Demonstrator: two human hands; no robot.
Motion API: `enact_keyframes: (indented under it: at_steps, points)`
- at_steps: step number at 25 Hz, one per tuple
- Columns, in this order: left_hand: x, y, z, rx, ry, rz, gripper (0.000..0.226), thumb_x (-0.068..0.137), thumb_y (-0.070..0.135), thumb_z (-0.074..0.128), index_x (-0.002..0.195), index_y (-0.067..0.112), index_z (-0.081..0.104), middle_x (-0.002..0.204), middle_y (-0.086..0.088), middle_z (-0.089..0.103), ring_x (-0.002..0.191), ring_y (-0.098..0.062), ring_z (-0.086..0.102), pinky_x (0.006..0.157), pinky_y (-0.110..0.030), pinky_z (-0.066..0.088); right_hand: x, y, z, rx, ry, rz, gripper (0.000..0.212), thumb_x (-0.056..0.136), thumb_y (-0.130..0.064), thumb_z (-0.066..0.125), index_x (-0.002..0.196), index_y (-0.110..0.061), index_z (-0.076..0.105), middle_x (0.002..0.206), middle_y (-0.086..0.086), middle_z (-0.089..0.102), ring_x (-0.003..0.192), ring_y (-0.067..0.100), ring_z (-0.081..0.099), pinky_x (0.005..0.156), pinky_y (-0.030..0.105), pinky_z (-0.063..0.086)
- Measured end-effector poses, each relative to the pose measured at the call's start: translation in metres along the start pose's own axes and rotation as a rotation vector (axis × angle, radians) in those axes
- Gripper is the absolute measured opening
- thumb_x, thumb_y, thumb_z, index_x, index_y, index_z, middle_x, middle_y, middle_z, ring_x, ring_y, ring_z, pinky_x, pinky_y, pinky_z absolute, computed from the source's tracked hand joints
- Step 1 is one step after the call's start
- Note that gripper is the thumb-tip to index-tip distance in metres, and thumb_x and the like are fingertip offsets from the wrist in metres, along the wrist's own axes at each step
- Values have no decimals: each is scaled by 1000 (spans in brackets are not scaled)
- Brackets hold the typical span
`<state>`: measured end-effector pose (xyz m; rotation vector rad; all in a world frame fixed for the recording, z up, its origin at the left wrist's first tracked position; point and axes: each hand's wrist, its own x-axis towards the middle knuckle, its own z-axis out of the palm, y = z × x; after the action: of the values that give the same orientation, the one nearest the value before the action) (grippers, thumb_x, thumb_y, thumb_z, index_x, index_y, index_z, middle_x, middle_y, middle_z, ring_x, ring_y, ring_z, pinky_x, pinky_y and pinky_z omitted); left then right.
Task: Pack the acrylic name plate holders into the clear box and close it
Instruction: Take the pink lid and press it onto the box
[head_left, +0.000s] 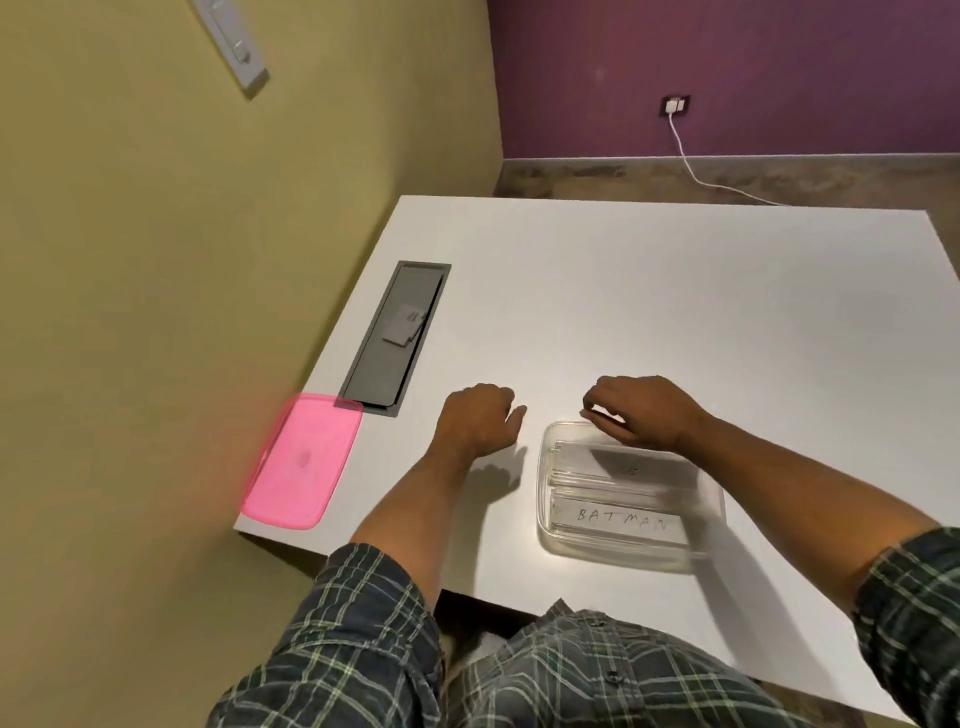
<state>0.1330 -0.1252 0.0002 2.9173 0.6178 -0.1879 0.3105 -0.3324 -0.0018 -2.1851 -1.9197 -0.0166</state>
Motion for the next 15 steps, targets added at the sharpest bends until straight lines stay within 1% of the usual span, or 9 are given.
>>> enact_keyframes:
  at_steps: [2, 4, 5, 7, 9, 11, 12, 14, 15]
  points:
    - [-9, -32, -1, -93, -4, -145, 31, 96, 42, 50, 112, 18, 59, 110, -2, 67, 98, -28, 66, 77, -34, 47, 31, -9, 3, -38, -14, -36, 3, 93, -24, 66, 94, -22, 68, 85, -5, 68, 70, 23, 65, 52, 28, 43]
    - [-24, -63, 2, -169, -69, -272, 40, 95, 38, 53, 129, 17, 54, 127, -4, 60, 113, -28, 62, 92, -38, 50, 59, -18, 7, -122, -63, -114, 12, 84, -10, 75, 94, -16, 74, 84, 0, 72, 68, 28, 67, 55, 31, 48]
    - [-32, -80, 4, -198, -104, -335, 44, 95, 36, 53, 134, 17, 51, 134, -6, 57, 120, -27, 59, 97, -39, 48, 74, -24, 9, -173, -96, -163, 18, 80, -5, 75, 95, -14, 75, 83, 2, 72, 67, 29, 67, 56, 32, 49]
    - [-51, -113, 9, -234, -156, -454, 49, 94, 33, 53, 140, 16, 48, 142, -7, 53, 128, -26, 54, 104, -39, 45, 105, -40, 13, -248, -146, -263, 24, 79, -3, 72, 100, -14, 74, 83, 2, 70, 68, 29, 66, 57, 32, 49]
    - [-71, -142, 13, -248, -163, -564, 52, 94, 32, 52, 143, 16, 45, 145, -8, 51, 131, -28, 52, 106, -39, 42, 137, -60, 19, -286, -189, -352, 26, 84, -6, 64, 107, -14, 70, 86, 2, 68, 73, 28, 64, 61, 33, 47]
    - [-88, -163, 15, -228, -142, -659, 57, 94, 35, 52, 146, 16, 40, 145, -9, 49, 129, -32, 52, 104, -42, 42, 166, -82, 28, -325, -249, -407, 30, 91, -11, 53, 120, -16, 61, 97, 1, 64, 84, 28, 62, 70, 35, 45]
    - [-95, -170, 15, -210, -134, -691, 62, 94, 37, 53, 150, 17, 34, 147, -9, 46, 128, -34, 52, 103, -45, 42, 179, -92, 33, -340, -272, -423, 32, 94, -14, 50, 125, -16, 56, 103, 1, 63, 89, 27, 60, 73, 35, 43]
    - [-108, -185, 16, -179, -129, -742, 75, 94, 40, 55, 156, 19, 20, 150, -8, 39, 126, -37, 51, 99, -49, 43, 207, -113, 46, -358, -296, -445, 36, 95, -19, 49, 131, -16, 52, 111, 1, 62, 98, 26, 59, 76, 35, 41]
    - [-113, -193, 18, -159, -134, -760, 79, 94, 41, 57, 158, 19, 16, 150, -8, 37, 125, -37, 51, 97, -49, 44, 221, -123, 54, -358, -301, -449, 39, 95, -21, 50, 133, -17, 50, 115, 1, 62, 102, 26, 60, 78, 35, 42]
